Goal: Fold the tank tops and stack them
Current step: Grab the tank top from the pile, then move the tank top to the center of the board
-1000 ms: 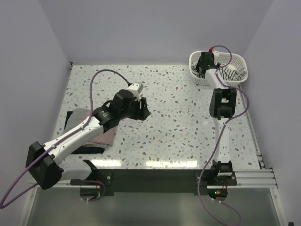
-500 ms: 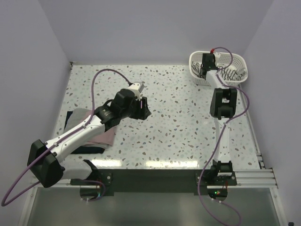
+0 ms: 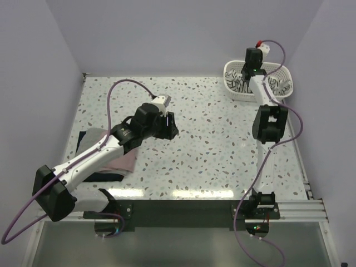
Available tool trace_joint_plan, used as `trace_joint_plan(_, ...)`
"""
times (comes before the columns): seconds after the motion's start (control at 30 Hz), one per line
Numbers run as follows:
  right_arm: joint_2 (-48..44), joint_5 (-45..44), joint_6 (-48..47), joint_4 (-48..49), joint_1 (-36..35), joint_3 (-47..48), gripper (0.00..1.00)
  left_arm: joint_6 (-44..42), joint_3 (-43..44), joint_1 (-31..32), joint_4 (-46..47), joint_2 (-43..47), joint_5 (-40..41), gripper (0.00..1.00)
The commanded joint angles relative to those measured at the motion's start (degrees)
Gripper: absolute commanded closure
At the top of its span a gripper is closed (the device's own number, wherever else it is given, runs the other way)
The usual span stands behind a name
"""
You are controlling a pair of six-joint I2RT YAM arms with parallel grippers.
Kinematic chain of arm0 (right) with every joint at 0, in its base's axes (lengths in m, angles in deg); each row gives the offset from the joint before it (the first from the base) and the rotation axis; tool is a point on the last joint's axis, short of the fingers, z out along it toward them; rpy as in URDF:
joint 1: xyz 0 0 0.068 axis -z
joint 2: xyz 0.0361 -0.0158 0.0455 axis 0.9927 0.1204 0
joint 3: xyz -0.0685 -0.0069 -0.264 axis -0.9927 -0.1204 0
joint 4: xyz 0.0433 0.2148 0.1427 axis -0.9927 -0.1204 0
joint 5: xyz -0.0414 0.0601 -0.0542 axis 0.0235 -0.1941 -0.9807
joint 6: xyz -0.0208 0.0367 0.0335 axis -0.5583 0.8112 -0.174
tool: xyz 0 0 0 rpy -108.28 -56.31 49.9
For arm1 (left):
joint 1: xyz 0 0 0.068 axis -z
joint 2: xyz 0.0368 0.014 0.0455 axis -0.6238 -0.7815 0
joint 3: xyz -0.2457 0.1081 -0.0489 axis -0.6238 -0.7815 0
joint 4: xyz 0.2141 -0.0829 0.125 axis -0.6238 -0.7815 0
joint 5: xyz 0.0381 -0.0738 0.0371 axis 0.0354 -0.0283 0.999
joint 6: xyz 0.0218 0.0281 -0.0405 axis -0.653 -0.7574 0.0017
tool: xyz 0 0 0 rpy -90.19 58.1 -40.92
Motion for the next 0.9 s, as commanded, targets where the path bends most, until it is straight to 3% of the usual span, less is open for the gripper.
trace_joint_plan(0.0, -10.5, 2.1, -1.5, 5.9, 0.4, 5.2, 1.0, 0.9, 2.2, -0.4, 1.2, 1.3, 1.4, 0.41)
trace_joint_plan(0.2, -19.4, 6.8, -2.9, 7.9, -0.3, 4.9, 1.0, 1.1, 2.2, -0.8, 1.3, 3.6, 3.3, 0.41)
trace_joint_plan(0.43, -33.0, 9.6, -8.9, 8.6, -9.2, 0.7, 1.0, 2.1, 2.2, -1.8, 0.4, 7.1, 6.3, 0.41)
trace_joint_plan(0.63, -45.3, 8.8, -10.2, 8.5, -18.3, -7.6, 1.0, 3.3, 2.3, -2.5, -0.2, 11.2, 9.3, 0.4)
trace_joint_plan(0.8, -55.9, 13.6, -4.5, 7.1, -20.4, -19.3, 1.0, 4.7, 2.0, -2.7, -0.9, 14.4, 12.4, 0.38)
trace_joint_plan(0.83, -56.6, 14.8, -2.7, 6.0, -20.4, -22.7, 0.96, 4.8, 1.9, -2.8, -1.0, 14.6, 12.8, 0.37)
trace_joint_plan(0.87, -57.1, 15.8, -2.1, 4.1, -20.5, -24.7, 0.85, 4.9, 1.6, -2.9, -1.1, 14.7, 13.0, 0.36)
